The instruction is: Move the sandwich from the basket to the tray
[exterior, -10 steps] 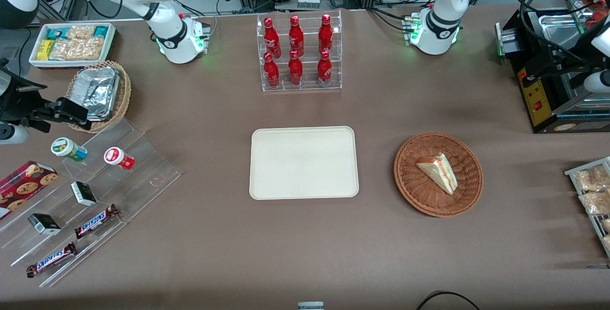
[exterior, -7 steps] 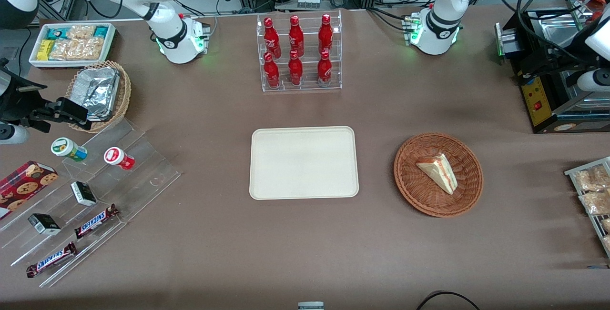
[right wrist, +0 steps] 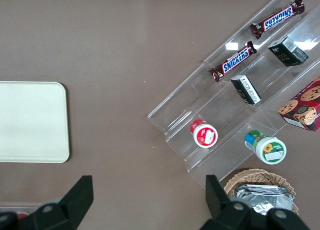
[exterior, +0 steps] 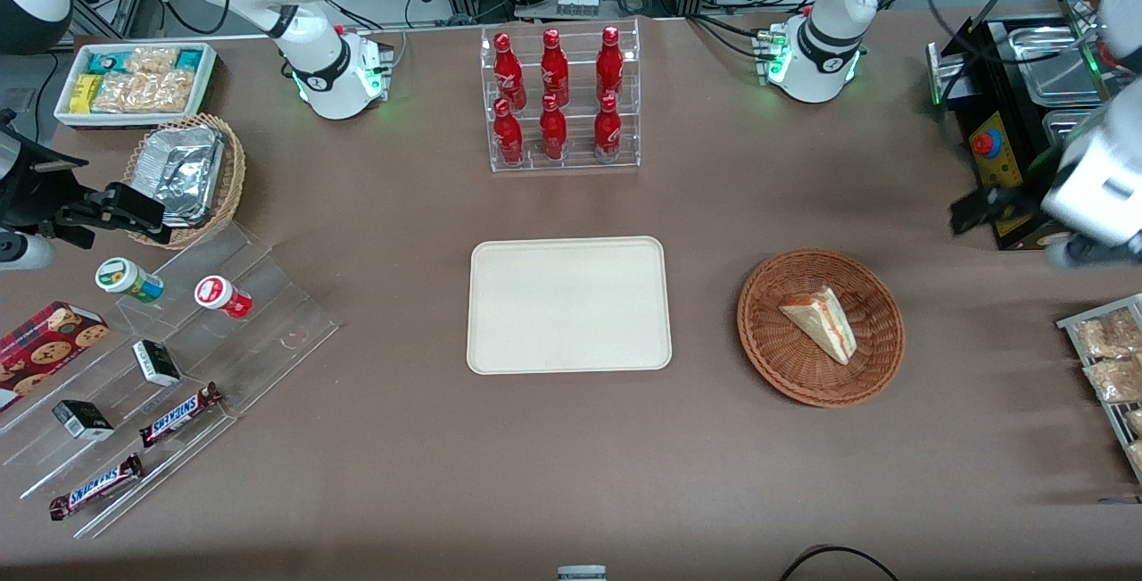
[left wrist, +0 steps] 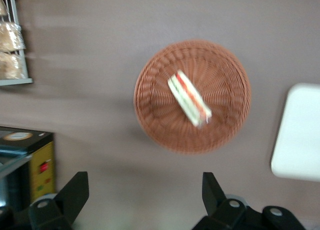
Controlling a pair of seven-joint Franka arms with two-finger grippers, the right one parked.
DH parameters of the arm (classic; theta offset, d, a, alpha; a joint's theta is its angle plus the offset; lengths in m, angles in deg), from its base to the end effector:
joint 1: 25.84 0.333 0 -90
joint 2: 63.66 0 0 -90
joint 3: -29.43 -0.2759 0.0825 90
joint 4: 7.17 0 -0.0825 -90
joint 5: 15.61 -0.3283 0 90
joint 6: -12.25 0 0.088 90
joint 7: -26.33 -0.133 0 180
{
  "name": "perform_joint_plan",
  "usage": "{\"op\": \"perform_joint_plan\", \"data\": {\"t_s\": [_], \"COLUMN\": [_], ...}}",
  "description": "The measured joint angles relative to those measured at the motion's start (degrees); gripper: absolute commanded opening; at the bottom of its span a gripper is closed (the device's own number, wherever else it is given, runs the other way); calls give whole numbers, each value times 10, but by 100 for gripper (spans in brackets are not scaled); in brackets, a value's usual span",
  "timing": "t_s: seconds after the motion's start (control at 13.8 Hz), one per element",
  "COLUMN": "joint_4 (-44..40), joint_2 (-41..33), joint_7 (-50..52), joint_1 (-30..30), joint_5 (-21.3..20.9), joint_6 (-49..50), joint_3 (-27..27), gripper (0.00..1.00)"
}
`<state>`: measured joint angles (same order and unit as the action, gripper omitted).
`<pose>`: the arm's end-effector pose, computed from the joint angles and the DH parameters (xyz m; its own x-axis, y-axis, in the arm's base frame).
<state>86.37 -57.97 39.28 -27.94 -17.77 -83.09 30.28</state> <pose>0.5251 -0.0221 0.4896 0.9837 0.1701 -0.0582 0.1673 -0.9846 -0.0500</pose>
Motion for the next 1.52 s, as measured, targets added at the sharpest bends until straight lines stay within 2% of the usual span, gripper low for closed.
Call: {"op": "perform_joint_plan", "data": {"t_s": [0.14, 0.36, 0.58, 0.8, 1.16, 1.23, 1.3, 1.37, 1.52], "joint_4": [68, 162, 225, 245, 248, 251, 257, 265, 274], "joint_2": [5, 14, 41, 75, 112, 117, 122, 126, 131], "joint_7": [72, 233, 341, 386, 397, 398, 399, 399, 401], "joint_1": [0, -3, -19, -49, -73, -75, -75, -75, -75], "joint_5": [0, 0, -1, -1, -2, -7, -12, -13, -13], "joint_6": [-85, -227, -337, -394, -416, -420, -428, -438, -448], "joint_3": [0, 2, 6, 6, 6, 6, 6, 6, 5], "gripper": [100, 100, 100, 100, 100, 96, 79, 56, 0]}}
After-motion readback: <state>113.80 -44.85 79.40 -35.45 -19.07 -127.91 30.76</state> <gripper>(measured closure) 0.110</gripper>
